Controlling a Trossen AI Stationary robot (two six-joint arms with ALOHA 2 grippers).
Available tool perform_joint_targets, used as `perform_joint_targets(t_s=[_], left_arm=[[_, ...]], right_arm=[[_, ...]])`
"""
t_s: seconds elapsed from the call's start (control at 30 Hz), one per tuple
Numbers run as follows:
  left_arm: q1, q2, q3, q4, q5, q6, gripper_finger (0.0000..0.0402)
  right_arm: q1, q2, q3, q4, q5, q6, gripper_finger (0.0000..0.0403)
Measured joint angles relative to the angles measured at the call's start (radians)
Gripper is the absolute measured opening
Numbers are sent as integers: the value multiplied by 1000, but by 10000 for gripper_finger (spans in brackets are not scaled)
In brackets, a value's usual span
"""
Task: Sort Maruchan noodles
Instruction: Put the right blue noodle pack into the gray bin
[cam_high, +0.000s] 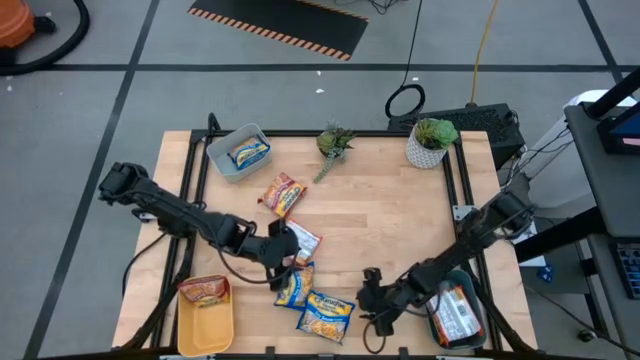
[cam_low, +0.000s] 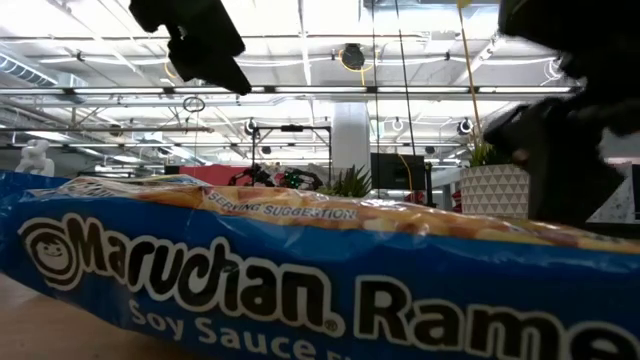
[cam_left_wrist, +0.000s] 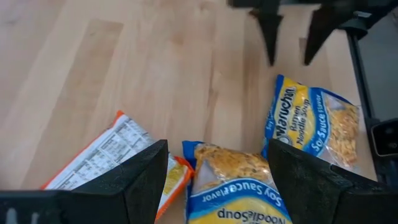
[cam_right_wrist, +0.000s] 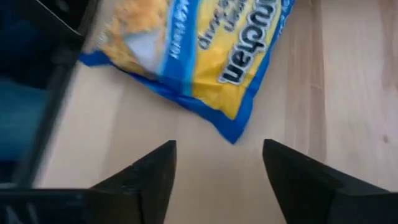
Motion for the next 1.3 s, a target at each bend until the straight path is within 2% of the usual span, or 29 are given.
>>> perform_joint_targets(t_s=[0.2,0.4,0.7,1.03,1.1,1.3], left_arm=[[-9,-1,0,1,-4,1,276],[-8,-1,0,3,-19,22,276],[-8,-1,0,3,-23,43,276],[-1,-1,0,5,-23,54,276],[2,-1,0,9,-23,54,276],[13,-1,0,46,-23,54,276]], right_arm=[[-15,77,2,93,2,-75,250],[-26,100,4,106,26,-103,228],[-49,104,2,144,31,-126,152],[-64,87,-1,131,52,-193,10],[-64,69,-3,114,68,-214,7],[-65,-49,-2,37,212,-259,2]])
